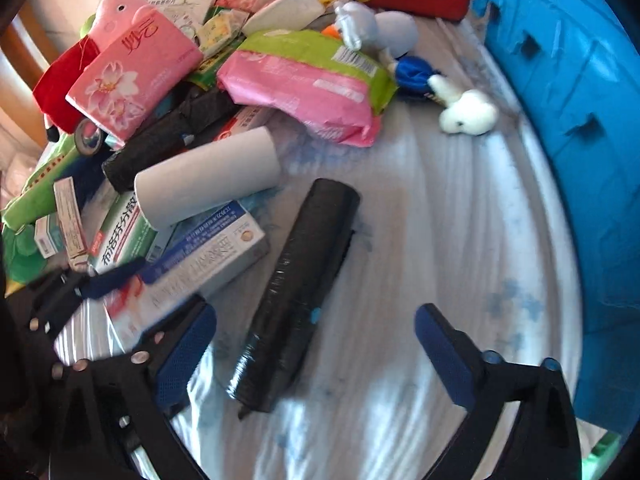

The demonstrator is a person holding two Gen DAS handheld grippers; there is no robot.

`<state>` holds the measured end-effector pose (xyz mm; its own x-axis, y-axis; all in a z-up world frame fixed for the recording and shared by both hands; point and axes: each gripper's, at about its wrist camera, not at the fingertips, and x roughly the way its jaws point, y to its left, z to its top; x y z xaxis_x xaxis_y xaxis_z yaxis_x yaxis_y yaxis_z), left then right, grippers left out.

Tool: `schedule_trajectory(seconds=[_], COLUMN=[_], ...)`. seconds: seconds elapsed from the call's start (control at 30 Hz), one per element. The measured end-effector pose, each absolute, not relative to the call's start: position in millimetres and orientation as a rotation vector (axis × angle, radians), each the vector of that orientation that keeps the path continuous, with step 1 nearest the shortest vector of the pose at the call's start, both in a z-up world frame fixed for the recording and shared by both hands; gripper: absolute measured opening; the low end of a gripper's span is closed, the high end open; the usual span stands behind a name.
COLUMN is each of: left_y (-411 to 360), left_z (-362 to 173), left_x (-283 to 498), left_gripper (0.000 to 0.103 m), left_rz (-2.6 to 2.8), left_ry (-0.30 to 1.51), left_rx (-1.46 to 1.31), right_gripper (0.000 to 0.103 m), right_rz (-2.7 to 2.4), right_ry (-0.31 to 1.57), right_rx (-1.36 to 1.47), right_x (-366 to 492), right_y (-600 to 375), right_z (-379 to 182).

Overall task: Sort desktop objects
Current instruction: 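Grasp the blue-white ointment box with the left tool while the right tool grasps the black foam tube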

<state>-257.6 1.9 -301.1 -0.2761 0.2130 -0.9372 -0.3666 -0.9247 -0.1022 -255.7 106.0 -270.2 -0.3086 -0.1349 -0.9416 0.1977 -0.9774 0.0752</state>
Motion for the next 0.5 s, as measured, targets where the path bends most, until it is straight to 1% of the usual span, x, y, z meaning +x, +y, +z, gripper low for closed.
schedule_trajectory(seconds=[0.03, 0.07, 0.3, 0.33, 0.37, 0.4, 0.43, 0.47, 0.5], left_y=[2.1, 4.5, 17.3, 19.3, 21.7, 24.3, 26.9, 27.2, 24.3], left_z=[-305.2, -307.6, -308.6, -308.6, -308.6, -308.9, -309.3, -309.0, -308.7], left_x=[-254.7, -250.4, -252.6, -254.5, -256.1, -256.9, -256.9, -256.3, -256.4], left_gripper=[0.041, 0.041, 0.041, 0.042, 0.046, 0.049, 0.049, 0.049, 0.049], left_rz=[2.236, 2.244, 2.274, 2.281, 2.285, 2.287, 2.308, 2.325, 2.339], left_ry=[0.178, 0.193, 0.199, 0.206, 0.210, 0.216, 0.248, 0.254, 0.227], left_rx=[-1.630, -1.635, -1.656, -1.656, -1.653, -1.646, -1.636, -1.612, -1.596], right_gripper=[0.057, 0.047, 0.047, 0.049, 0.052, 0.057, 0.061, 0.063, 0.064], right_rz=[-2.354, -2.323, -2.328, -2.309, -2.303, -2.315, -2.320, -2.335, -2.351], right_ry=[0.083, 0.085, 0.192, 0.189, 0.178, 0.191, 0.219, 0.254, 0.261], right_rx=[1.723, 1.743, 1.817, 1.841, 1.840, 1.828, 1.823, 1.813, 1.799], right_x=[-256.7, -256.9, -250.1, -251.7, -252.2, -252.0, -251.8, -251.5, -251.2], right_y=[102.0, 99.1, 122.0, 127.4, 130.4, 130.9, 129.5, 128.1, 128.3], right_z=[-275.9, -282.3, -295.4, -300.0, -302.1, -302.0, -304.6, -306.5, -307.5])
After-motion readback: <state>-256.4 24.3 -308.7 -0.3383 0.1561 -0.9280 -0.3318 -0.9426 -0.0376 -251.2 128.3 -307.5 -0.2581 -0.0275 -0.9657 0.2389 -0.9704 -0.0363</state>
